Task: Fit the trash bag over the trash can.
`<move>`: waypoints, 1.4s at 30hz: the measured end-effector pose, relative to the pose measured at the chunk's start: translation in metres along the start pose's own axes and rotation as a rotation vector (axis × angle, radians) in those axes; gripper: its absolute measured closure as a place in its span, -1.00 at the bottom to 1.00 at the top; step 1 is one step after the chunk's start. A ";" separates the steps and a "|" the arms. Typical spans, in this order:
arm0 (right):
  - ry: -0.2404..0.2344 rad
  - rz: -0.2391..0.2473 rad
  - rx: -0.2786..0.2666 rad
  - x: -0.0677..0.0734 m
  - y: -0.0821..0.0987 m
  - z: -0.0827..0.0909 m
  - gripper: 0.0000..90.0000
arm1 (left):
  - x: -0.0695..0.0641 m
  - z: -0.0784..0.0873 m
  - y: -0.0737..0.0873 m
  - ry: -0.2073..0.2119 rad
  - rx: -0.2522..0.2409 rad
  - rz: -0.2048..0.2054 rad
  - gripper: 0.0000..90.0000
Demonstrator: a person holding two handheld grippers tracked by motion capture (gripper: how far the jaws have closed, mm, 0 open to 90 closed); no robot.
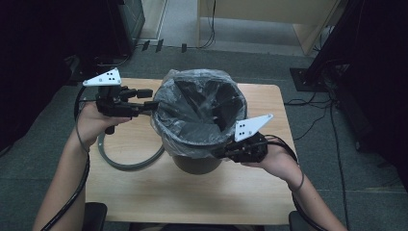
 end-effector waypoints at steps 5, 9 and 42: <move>-0.050 0.056 -0.121 0.020 -0.015 0.024 0.78 | 0.002 0.003 -0.006 -0.030 0.007 -0.018 -0.05; -0.061 0.063 -0.210 0.030 -0.030 0.049 0.64 | 0.001 0.010 -0.014 -0.037 -0.023 -0.020 -0.06; 0.197 -0.068 -0.183 -0.074 -0.083 0.032 -0.08 | 0.093 -0.006 0.105 -0.346 0.090 0.025 -0.22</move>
Point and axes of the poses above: each handheld gripper's, and its own axes: z roughly backward along the jaws, y roughly out of its underside, x roughly to its left, the point moved 6 cm from there along -z, roughly forward along the jaws, and after that the axes turned 4 degrees about -y, right-handed, at the moved point
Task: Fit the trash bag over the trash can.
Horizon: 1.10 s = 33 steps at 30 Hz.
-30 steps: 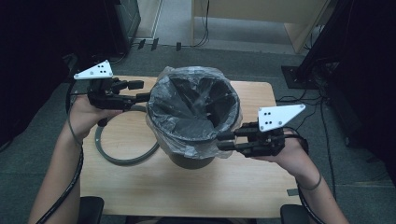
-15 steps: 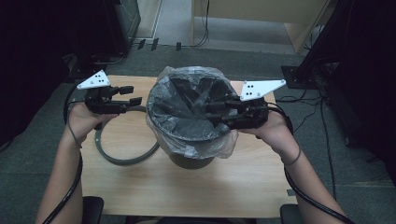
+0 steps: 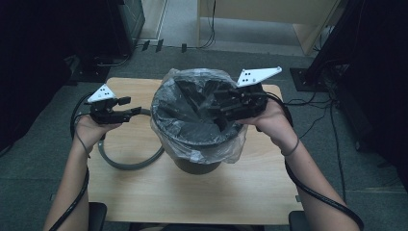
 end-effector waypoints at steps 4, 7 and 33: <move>-0.018 -0.051 0.017 -0.005 -0.002 -0.009 -0.08 | 0.008 -0.005 0.011 -0.015 -0.012 0.006 -0.22; -0.012 -0.019 0.043 -0.008 -0.007 -0.012 -0.04 | 0.013 -0.007 0.020 -0.031 -0.002 0.008 -0.22; 0.059 -0.167 0.216 -0.056 -0.019 -0.095 -0.24 | 0.049 -0.008 0.063 -0.130 0.050 0.012 -0.22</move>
Point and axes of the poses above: each handheld gripper's, and its own axes: z roughly backward along the jaws, y roughly out of its underside, x roughly to its left, the point moved 6 cm from there along -z, roughly forward along the jaws, and after that the axes turned 4 degrees about -y, right-handed, at the moved point
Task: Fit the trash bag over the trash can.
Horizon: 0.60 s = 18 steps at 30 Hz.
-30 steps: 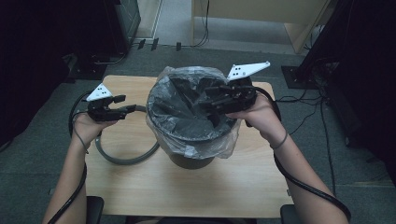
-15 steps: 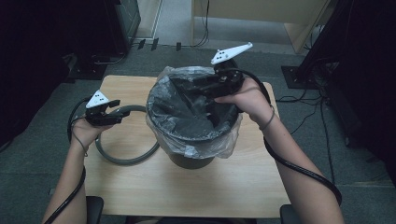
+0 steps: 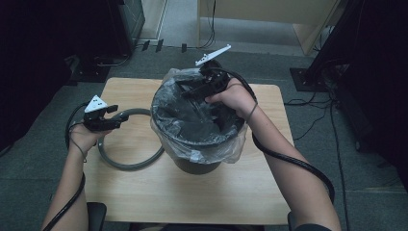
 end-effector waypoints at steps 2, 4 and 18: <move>0.030 -0.010 0.003 -0.005 0.002 -0.003 -0.31 | 0.003 0.001 0.002 -0.003 -0.001 0.015 -0.22; 0.056 -0.006 0.009 -0.008 0.003 -0.004 -0.34 | 0.005 0.002 0.004 -0.001 -0.002 0.022 -0.22; 0.082 0.092 0.086 -0.009 0.012 -0.022 -0.39 | 0.015 0.001 0.015 -0.018 0.000 0.028 -0.22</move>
Point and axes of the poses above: each handheld gripper's, and its own axes: z roughly backward along the jaws, y roughly out of its underside, x roughly to its left, the point moved 6 cm from there along -z, roughly forward along the jaws, and after that the axes turned 4 degrees about -y, right-handed, at the moved point
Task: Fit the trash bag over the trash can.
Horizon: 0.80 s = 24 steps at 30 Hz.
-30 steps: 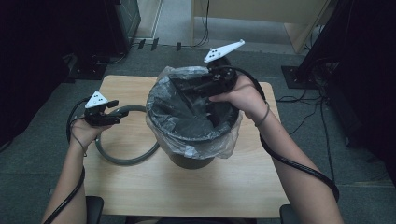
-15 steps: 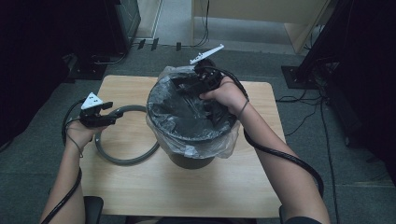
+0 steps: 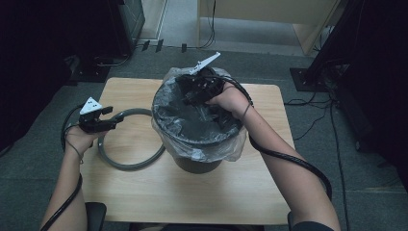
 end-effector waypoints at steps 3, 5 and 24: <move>-0.029 -0.026 -0.057 0.006 -0.008 0.008 -0.38 | 0.001 -0.001 0.002 -0.001 0.005 0.007 -0.22; -0.040 -0.014 -0.077 0.012 -0.012 0.012 -0.39 | 0.002 -0.002 0.004 -0.002 0.007 0.008 -0.22; -0.200 0.042 -0.066 0.054 -0.018 -0.018 -0.59 | 0.017 -0.001 0.022 -0.048 0.029 0.037 -0.22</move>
Point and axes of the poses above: each handheld gripper's, and its own axes: z roughly backward along the jaws, y roughly out of its underside, x roughly to its left, the point moved 6 cm from there along -z, roughly forward along the jaws, and after that the axes turned 4 degrees about -y, right-handed, at the moved point
